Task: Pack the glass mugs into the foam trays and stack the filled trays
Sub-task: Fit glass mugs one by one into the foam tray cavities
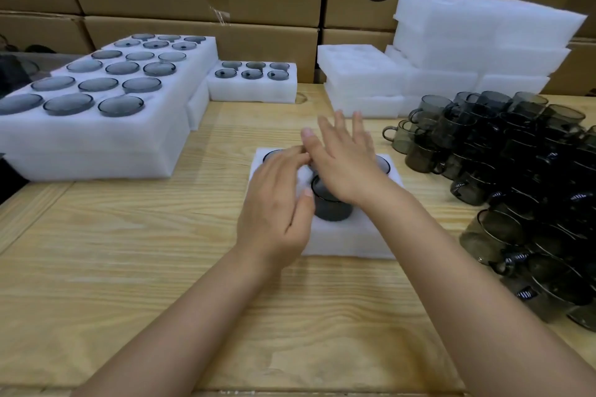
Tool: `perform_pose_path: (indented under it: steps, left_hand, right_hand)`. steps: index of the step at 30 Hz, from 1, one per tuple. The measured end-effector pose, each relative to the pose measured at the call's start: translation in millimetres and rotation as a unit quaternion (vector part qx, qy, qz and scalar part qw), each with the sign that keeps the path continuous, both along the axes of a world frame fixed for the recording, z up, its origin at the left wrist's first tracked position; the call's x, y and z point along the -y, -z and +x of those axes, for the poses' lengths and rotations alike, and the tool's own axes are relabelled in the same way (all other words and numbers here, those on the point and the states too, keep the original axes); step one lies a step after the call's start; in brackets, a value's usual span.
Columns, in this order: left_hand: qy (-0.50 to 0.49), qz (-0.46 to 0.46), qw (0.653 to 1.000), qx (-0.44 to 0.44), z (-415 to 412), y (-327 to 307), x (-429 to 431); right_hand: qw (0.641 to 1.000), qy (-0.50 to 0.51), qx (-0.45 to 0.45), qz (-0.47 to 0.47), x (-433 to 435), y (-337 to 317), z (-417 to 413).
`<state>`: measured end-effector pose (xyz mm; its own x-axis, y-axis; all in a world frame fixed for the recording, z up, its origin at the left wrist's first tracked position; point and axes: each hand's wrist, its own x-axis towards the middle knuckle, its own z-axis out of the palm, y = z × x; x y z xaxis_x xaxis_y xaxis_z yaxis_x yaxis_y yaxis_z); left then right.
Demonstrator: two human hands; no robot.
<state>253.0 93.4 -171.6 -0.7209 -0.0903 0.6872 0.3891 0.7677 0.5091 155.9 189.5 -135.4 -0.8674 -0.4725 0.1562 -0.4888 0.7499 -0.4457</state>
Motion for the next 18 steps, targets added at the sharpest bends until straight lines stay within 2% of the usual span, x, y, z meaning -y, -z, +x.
perform_pose_path:
  steps: [2,4,6,8,10,14,18]
  left_hand:
    - [-0.044,0.059,0.995,-0.066,0.0,3.9,-1.2]
    - [-0.074,0.045,0.991,-0.098,-2.9,7.7,-3.7]
    - [-0.092,-0.047,0.989,-0.107,-4.7,12.6,-6.9]
    - [-0.093,-0.159,0.977,-0.111,-6.1,18.2,-8.7]
    - [-0.094,-0.216,0.967,-0.099,-6.7,19.8,-9.3]
    - [-0.097,-0.221,0.967,-0.085,-5.1,17.3,-10.0]
    - [-0.075,-0.235,0.964,-0.102,-5.5,18.8,-9.6]
  right_hand:
    - [0.998,-0.011,0.013,0.057,5.8,10.2,-1.9]
    - [0.989,-0.013,-0.008,0.150,6.0,23.6,0.3]
    - [0.971,-0.014,-0.027,0.236,6.2,31.8,1.9]
    - [0.961,-0.012,-0.021,0.275,8.9,32.3,-0.4]
    - [0.965,-0.009,-0.011,0.262,10.6,32.0,-3.4]
    - [0.973,-0.005,-0.015,0.229,9.9,33.6,-1.8]
    - [0.996,0.015,-0.016,0.083,1.6,21.6,11.2]
